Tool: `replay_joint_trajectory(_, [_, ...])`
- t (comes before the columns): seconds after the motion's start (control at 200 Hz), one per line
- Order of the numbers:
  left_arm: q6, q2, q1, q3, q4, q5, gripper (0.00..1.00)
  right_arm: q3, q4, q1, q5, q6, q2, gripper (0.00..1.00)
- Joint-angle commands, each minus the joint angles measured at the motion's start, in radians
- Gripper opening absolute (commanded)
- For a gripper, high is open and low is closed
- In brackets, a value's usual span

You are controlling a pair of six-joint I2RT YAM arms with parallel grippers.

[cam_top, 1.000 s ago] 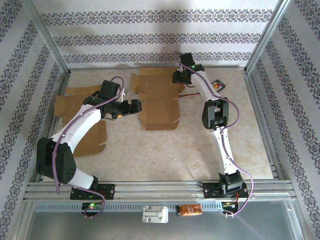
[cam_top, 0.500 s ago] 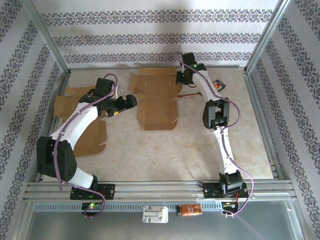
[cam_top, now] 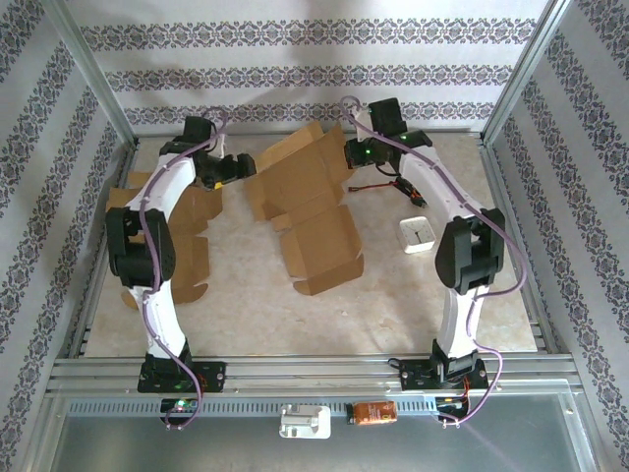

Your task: Fold the paper box

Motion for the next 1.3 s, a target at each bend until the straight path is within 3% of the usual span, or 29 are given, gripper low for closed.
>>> replay_joint_trajectory(0.0, [0.041,0.049,-0.019,0.023,-0.124,0.038,0.90,-0.105,0.093,-0.010,-0.056,0.019,-0.010,0.00])
replay_joint_trajectory(0.145, [0.001,0.071,-0.021,-0.050,-0.066,-0.002,0.87,-0.146,0.116,-0.010,-0.054,0.024,-0.024,0.00])
replay_joint_trajectory(0.31, [0.006,0.157,-0.021,-0.041,0.008,0.090,0.82,-0.155,0.119,-0.009,-0.066,0.011,-0.021,0.00])
replay_joint_trajectory(0.415, [0.005,0.199,-0.021,-0.017,0.019,0.105,0.73,-0.155,0.120,-0.010,-0.062,0.010,-0.018,0.00])
replay_joint_trajectory(0.525, [-0.014,0.216,-0.021,-0.022,0.053,0.184,0.56,-0.149,0.122,-0.010,-0.051,0.014,-0.008,0.00])
replay_joint_trajectory(0.665, [-0.012,0.191,-0.023,-0.055,0.119,0.239,0.11,-0.147,0.121,-0.007,-0.029,0.015,-0.003,0.00])
replay_joint_trajectory(0.71, [0.002,0.172,-0.023,-0.062,0.142,0.243,0.00,-0.150,0.120,-0.005,-0.019,0.007,-0.017,0.08])
replay_joint_trajectory(0.859, [0.140,0.099,-0.031,-0.079,0.234,0.280,0.00,-0.159,0.115,-0.004,0.037,-0.079,-0.137,0.59])
replay_joint_trajectory(0.949, [0.320,0.022,-0.065,-0.135,0.329,0.258,0.00,-0.175,0.128,0.002,0.053,-0.183,-0.211,0.73])
replay_joint_trajectory(1.044, [0.482,-0.048,-0.107,-0.198,0.423,0.223,0.00,-0.230,0.159,0.025,-0.008,-0.441,-0.278,0.81])
replay_joint_trajectory(1.174, [0.628,-0.096,-0.146,-0.256,0.521,0.227,0.00,-0.340,0.148,0.082,-0.032,-0.972,-0.323,0.86])
replay_joint_trajectory(1.294, [0.741,-0.152,-0.182,-0.347,0.652,0.190,0.00,-0.242,0.034,0.082,-0.030,-1.103,-0.256,0.85])
